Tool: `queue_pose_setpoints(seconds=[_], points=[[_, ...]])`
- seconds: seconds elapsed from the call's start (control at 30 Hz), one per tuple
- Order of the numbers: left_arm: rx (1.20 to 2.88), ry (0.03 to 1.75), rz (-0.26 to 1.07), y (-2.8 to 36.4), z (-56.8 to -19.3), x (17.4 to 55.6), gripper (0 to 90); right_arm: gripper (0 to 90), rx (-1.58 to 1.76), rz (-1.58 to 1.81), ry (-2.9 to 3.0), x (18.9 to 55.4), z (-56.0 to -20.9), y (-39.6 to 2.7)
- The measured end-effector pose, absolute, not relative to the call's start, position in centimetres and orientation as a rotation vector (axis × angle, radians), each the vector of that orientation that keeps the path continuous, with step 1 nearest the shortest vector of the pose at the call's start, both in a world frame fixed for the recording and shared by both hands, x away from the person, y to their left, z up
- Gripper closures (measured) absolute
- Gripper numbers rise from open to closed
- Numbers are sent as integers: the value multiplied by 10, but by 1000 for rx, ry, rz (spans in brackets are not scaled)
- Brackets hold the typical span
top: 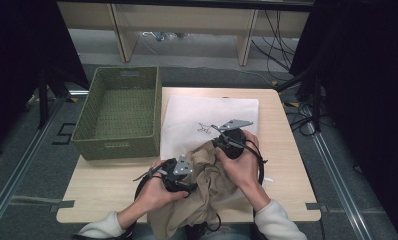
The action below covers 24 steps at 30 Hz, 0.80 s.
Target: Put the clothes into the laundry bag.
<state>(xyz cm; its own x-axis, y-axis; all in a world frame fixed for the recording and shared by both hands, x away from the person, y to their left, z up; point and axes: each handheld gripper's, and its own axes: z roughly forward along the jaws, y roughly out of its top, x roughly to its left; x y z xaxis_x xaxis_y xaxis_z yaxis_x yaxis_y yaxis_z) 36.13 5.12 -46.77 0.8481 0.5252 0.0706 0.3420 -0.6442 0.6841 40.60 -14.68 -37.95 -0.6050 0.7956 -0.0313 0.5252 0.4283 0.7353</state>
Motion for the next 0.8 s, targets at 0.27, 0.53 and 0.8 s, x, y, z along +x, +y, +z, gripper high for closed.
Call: queue_pose_setpoints(seconds=[0.27,0.53,0.8], points=[[2291,687,281,41,-460,364,851,882,1190,990,2315,403,-381,-142],[2086,672,160,34,-429,352,861,883,1126,1000,2315,403,-381,-141],[2041,685,184,20,-429,362,860,883,1141,1002,2316,400,-378,-138]])
